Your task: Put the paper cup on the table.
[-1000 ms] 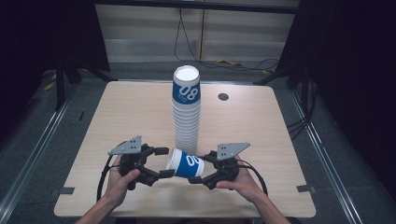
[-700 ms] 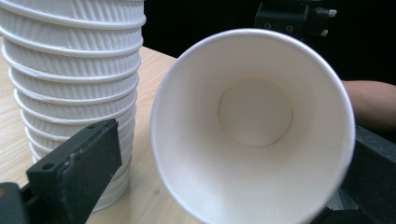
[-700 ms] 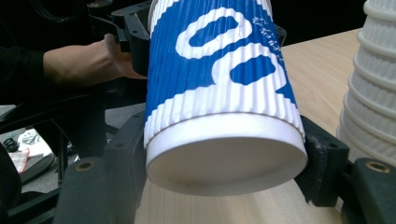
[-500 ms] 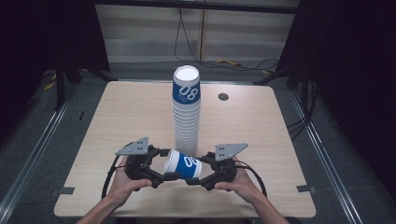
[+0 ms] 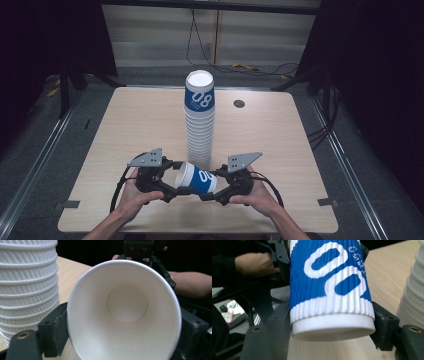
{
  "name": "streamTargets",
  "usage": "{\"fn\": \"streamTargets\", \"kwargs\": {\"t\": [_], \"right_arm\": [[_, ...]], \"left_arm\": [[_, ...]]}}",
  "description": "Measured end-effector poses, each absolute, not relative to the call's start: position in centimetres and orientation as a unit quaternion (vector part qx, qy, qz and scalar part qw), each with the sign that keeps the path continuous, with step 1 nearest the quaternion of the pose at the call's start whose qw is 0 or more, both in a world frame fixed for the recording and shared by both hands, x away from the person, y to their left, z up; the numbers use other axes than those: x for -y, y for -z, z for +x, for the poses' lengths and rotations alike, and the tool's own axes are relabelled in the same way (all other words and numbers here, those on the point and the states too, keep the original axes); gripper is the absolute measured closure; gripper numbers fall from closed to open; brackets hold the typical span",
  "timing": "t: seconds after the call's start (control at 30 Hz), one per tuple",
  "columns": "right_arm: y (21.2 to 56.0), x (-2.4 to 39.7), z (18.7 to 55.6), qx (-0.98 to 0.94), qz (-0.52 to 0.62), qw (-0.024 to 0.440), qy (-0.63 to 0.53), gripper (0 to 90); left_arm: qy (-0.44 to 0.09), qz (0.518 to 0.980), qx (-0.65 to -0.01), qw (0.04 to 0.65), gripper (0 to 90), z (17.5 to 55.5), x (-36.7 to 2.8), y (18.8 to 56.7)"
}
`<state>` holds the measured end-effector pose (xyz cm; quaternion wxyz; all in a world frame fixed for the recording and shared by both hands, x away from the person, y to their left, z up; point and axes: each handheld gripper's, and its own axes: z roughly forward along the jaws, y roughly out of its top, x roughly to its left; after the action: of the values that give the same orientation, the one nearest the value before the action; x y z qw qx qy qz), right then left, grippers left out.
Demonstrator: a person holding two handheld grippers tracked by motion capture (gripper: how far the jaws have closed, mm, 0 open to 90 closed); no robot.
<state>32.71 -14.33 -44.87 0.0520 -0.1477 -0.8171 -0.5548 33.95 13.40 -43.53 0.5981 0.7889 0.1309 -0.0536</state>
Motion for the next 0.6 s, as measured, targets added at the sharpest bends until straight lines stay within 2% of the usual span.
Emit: {"fn": "streamTargets", "kwargs": {"t": [0.4,0.6], "right_arm": [[45.01,13.89,32.72,0.832,-0.156,0.060,0.529,26.5],[44.90,14.11,32.86,0.837,-0.170,0.057,0.517,20.7]], "left_arm": [[0.047,0.794,-0.112,0.595,19.3,33.75,-13.48,43.32],[0.040,0.796,-0.117,0.593,19.1,33.75,-13.59,43.02]]}}
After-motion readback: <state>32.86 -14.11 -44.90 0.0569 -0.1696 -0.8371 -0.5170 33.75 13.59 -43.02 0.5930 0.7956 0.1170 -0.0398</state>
